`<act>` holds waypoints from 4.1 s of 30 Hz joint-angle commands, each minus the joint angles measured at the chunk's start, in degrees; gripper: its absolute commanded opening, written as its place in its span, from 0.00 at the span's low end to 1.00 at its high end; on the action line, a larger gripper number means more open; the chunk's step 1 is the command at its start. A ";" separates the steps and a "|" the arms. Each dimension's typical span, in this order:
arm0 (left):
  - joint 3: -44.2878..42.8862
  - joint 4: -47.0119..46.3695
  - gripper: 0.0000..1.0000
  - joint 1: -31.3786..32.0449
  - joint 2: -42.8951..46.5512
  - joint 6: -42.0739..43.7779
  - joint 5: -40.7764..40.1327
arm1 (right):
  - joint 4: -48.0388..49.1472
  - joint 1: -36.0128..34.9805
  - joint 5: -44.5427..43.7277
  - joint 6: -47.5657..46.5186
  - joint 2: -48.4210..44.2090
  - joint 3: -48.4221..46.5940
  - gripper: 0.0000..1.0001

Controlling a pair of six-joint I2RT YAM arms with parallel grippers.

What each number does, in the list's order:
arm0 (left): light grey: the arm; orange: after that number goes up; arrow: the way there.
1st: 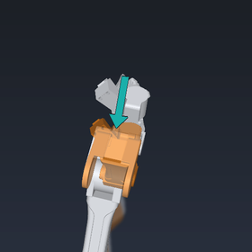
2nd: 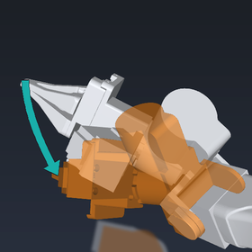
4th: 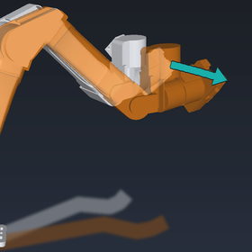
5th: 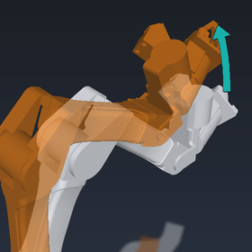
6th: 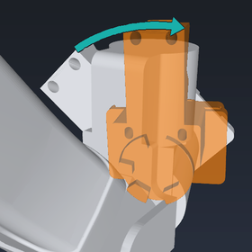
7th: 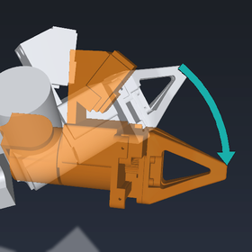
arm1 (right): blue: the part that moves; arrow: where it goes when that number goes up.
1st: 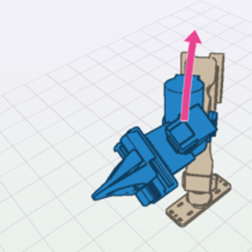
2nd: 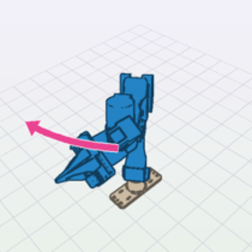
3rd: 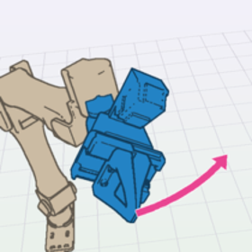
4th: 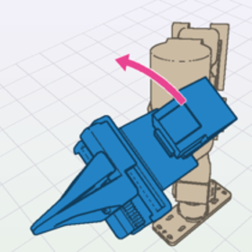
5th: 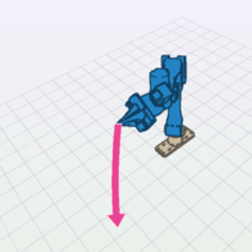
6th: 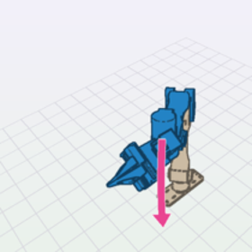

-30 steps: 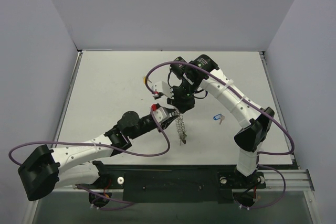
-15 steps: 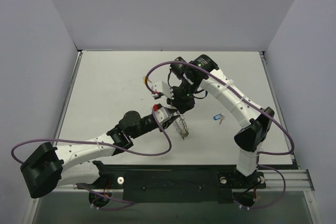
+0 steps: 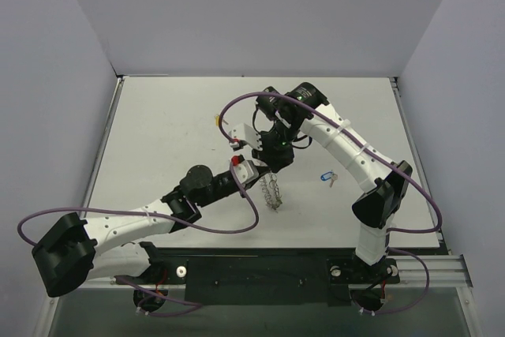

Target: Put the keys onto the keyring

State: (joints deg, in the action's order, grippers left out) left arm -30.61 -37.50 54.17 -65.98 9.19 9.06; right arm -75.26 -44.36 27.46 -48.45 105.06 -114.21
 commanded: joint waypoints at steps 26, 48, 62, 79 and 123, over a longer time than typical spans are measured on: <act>14.44 -28.79 0.00 -1.44 10.69 -23.25 -2.65 | 1.79 13.69 34.05 -25.91 -18.84 21.23 0.48; 4.25 -10.15 0.00 -9.87 9.99 -31.07 12.62 | 8.37 20.44 29.22 -7.99 -19.53 21.92 0.46; -21.41 23.60 0.00 -23.32 -1.60 -21.06 42.96 | 22.00 36.43 32.12 1.69 -32.10 44.32 0.48; -10.00 11.74 0.00 -20.95 2.86 -5.09 49.39 | 27.01 47.26 37.75 0.11 -28.24 51.99 0.56; -10.35 19.83 0.00 -17.96 6.30 0.39 39.89 | 59.71 51.57 2.78 37.20 -31.41 65.87 0.38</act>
State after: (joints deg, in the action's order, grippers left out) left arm -37.76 -15.90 36.91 -61.73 8.38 48.69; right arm -19.55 8.38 34.17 -13.89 72.44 -47.86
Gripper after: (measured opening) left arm 0.025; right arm 0.425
